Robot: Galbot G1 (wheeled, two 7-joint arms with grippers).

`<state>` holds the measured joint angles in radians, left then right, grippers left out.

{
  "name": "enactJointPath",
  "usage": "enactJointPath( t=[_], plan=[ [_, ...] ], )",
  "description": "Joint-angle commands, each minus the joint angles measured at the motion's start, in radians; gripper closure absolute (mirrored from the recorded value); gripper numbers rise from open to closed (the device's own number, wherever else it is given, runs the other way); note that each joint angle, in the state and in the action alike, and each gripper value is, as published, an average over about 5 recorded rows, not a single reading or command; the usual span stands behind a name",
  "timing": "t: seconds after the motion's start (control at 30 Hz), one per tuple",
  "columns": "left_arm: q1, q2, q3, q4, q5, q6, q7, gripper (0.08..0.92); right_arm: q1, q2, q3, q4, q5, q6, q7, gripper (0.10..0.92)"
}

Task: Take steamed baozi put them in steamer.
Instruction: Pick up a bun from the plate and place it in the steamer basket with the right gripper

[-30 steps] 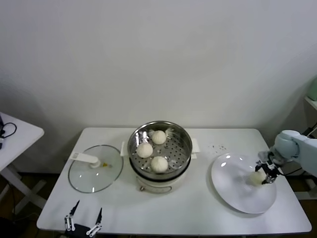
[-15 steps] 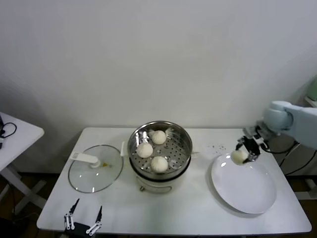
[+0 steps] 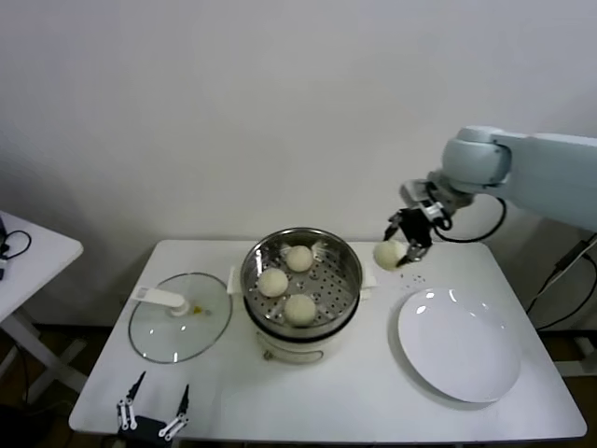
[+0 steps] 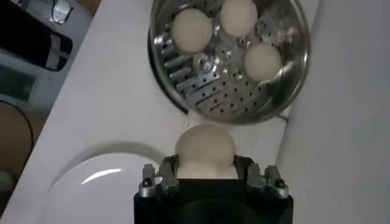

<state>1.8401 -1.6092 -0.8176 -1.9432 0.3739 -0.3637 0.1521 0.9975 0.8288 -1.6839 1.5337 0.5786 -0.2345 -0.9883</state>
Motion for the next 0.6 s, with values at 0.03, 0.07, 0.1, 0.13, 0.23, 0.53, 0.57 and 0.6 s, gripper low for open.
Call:
enactJointPath(
  t=[0.03,0.07,0.1,0.13,0.23,0.53,0.57,0.6],
  plan=[
    [-0.003,-0.049,-0.005,0.006,-0.003,-0.001,0.001,0.177,-0.111,0.184,0.136,-0.024,0.050,-0.075,0.049,0.406],
    [-0.004,-0.049,-0.005,0.007,-0.004,-0.001,0.001,0.177,-0.127,0.196,0.143,-0.037,0.044,-0.078,0.055,0.406],
    [-0.004,-0.049,-0.006,0.008,-0.005,-0.002,0.001,0.177,-0.141,0.205,0.148,-0.051,0.040,-0.081,0.060,0.405],
    [-0.003,-0.049,-0.006,0.009,-0.005,-0.002,0.001,0.177,-0.155,0.214,0.152,-0.064,0.035,-0.082,0.064,0.404],
    [-0.002,-0.049,-0.007,0.012,-0.006,-0.004,0.000,0.177,-0.198,0.234,0.157,-0.107,0.013,-0.083,0.073,0.400],
    [-0.002,-0.049,-0.009,0.020,-0.004,-0.006,0.001,0.177,-0.330,0.243,0.169,-0.174,-0.051,-0.083,0.090,0.391],
    [-0.002,-0.049,-0.009,0.022,-0.004,-0.006,0.000,0.177,-0.341,0.243,0.173,-0.177,-0.054,-0.083,0.092,0.390],
    [-0.002,-0.049,-0.009,0.023,-0.004,-0.006,0.000,0.177,-0.351,0.242,0.176,-0.179,-0.058,-0.084,0.094,0.390]
  ],
)
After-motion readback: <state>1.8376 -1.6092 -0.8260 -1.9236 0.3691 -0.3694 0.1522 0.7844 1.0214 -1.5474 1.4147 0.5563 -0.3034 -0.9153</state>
